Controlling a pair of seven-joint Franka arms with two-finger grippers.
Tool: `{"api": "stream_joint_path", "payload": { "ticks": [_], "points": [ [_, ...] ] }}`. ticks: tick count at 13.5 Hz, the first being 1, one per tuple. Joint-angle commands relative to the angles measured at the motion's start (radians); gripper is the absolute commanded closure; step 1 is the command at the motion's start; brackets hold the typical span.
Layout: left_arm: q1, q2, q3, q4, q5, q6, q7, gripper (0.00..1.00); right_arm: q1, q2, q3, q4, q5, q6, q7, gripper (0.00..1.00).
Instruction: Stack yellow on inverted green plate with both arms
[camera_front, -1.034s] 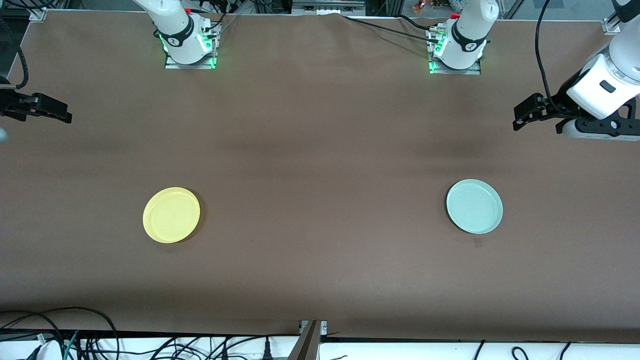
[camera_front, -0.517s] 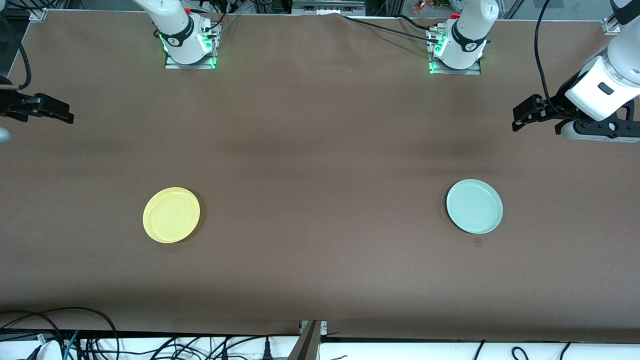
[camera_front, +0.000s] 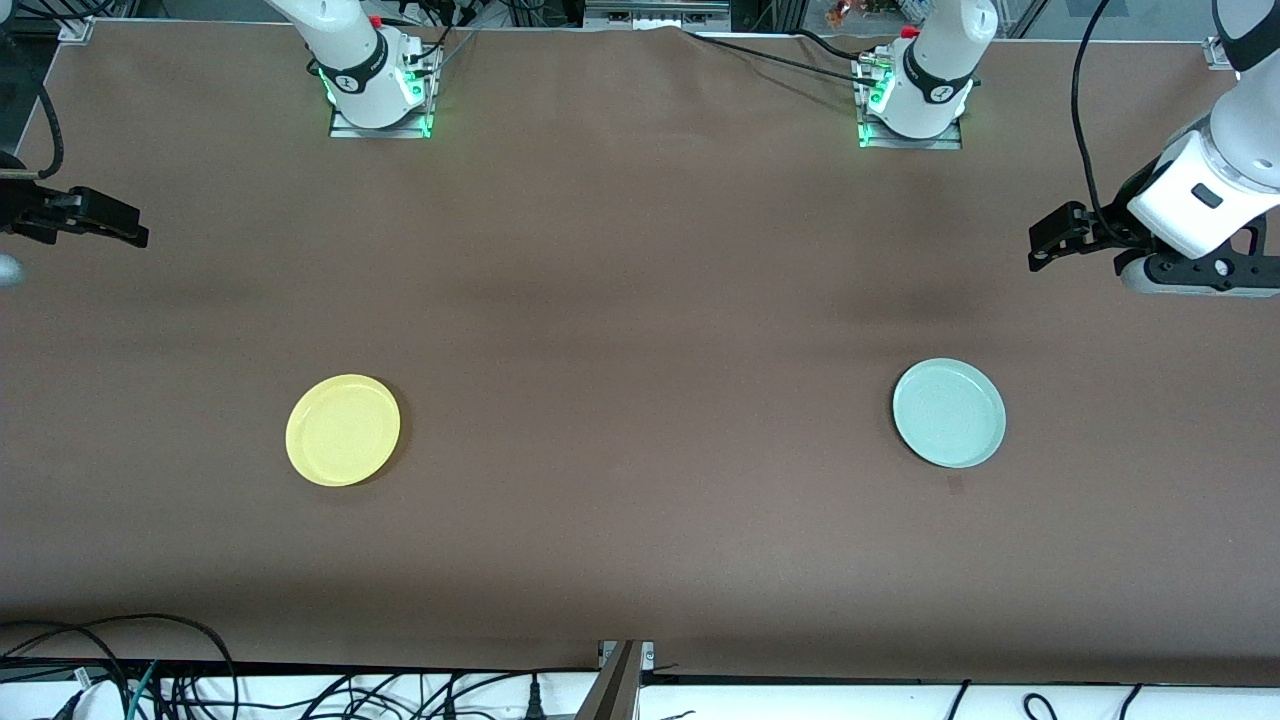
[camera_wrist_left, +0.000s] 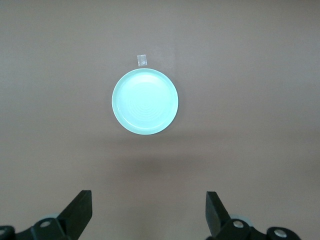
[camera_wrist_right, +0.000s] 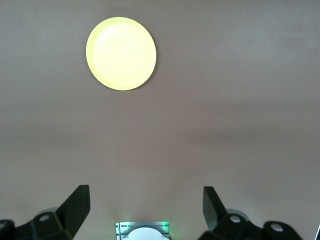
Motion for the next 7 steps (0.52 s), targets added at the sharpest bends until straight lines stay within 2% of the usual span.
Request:
{"api": "stream_joint_path", "payload": {
  "ticks": [1,7],
  "points": [
    [0.000,0.012,-0.006,0.032,0.028,-0.021,-0.008,0.00,0.001,0.008,-0.004,0.022,0.017,-0.006,0.000,0.00],
    [0.000,0.015,-0.006,0.030,0.028,-0.049,-0.010,0.00,0.000,0.008,-0.004,0.022,0.017,-0.008,0.000,0.00]
  ]
}}
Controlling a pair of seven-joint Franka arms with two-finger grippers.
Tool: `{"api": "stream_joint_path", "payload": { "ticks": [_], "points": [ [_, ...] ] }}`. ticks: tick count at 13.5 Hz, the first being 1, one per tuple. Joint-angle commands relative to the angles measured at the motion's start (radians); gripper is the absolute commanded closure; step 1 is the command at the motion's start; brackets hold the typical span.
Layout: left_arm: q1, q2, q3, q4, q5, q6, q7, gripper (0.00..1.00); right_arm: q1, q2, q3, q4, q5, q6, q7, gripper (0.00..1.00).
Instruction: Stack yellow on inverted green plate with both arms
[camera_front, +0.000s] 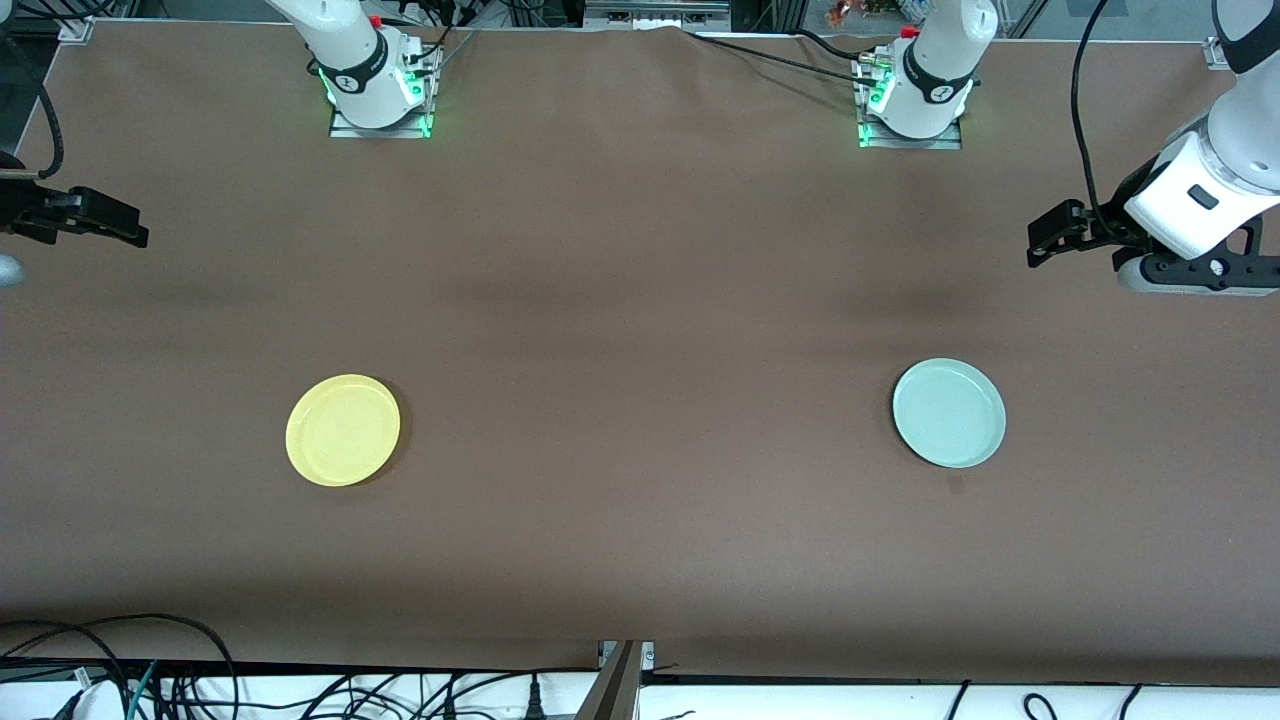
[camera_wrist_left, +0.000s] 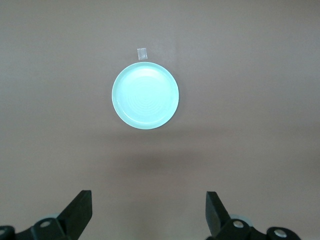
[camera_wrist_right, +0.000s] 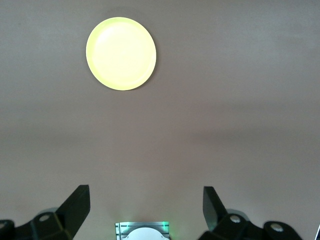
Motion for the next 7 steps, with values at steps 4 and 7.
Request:
{"api": "stream_joint_path", "payload": {
  "ticks": [4,7],
  "points": [
    [0.000,0.015,-0.006,0.030,0.027,-0.041,-0.008,0.00,0.000,0.008,-0.006,0.022,0.017,-0.006,0.000,0.00],
    [0.000,0.015,-0.006,0.033,0.027,-0.046,-0.008,0.00,0.000,0.008,-0.006,0.022,0.017,-0.008,0.000,0.00]
  ]
}}
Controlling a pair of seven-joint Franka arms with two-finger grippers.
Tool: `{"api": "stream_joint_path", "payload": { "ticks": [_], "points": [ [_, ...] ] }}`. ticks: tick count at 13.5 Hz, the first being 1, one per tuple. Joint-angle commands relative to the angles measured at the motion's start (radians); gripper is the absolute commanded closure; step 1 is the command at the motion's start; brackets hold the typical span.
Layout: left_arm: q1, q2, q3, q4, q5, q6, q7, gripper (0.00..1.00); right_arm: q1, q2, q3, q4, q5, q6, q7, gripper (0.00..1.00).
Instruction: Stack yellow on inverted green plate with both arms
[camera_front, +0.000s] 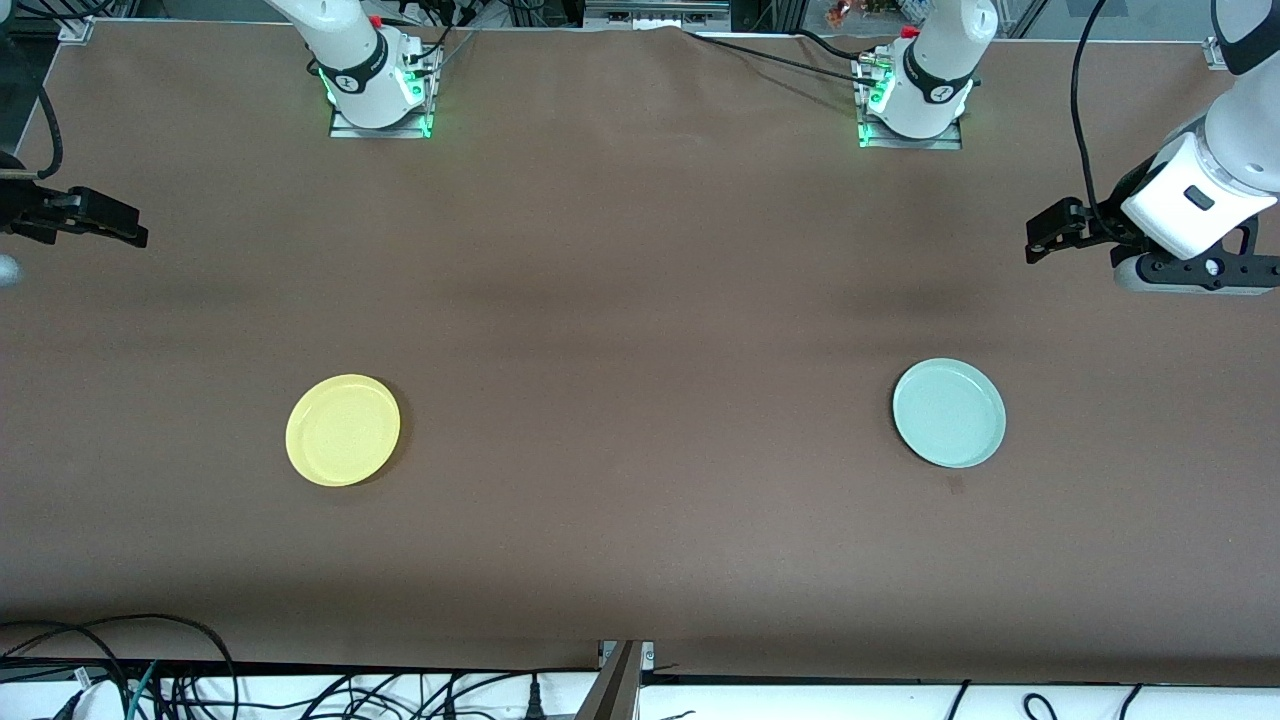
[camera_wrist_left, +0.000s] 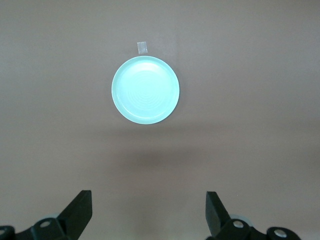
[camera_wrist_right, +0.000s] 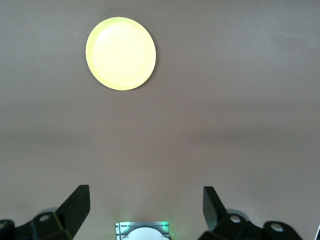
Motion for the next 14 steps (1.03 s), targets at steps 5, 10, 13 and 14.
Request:
{"api": "stream_joint_path", "payload": {
  "ticks": [5,10,13,14],
  "points": [
    [0.000,0.014,-0.006,0.033,0.027,-0.024,-0.010,0.00,-0.005,0.008,-0.006,0.022,0.017,-0.008,0.000,0.00],
    [0.002,0.014,-0.003,0.034,0.027,-0.021,-0.010,0.00,-0.002,0.009,-0.005,0.022,0.019,-0.002,0.000,0.00],
    [0.000,0.014,-0.003,0.034,0.027,-0.023,-0.010,0.00,0.001,0.009,-0.005,0.022,0.017,0.003,-0.002,0.00],
    [0.000,0.014,-0.003,0.034,0.027,-0.023,-0.010,0.00,0.001,0.009,-0.003,0.022,0.019,0.003,-0.002,0.00]
  ]
}}
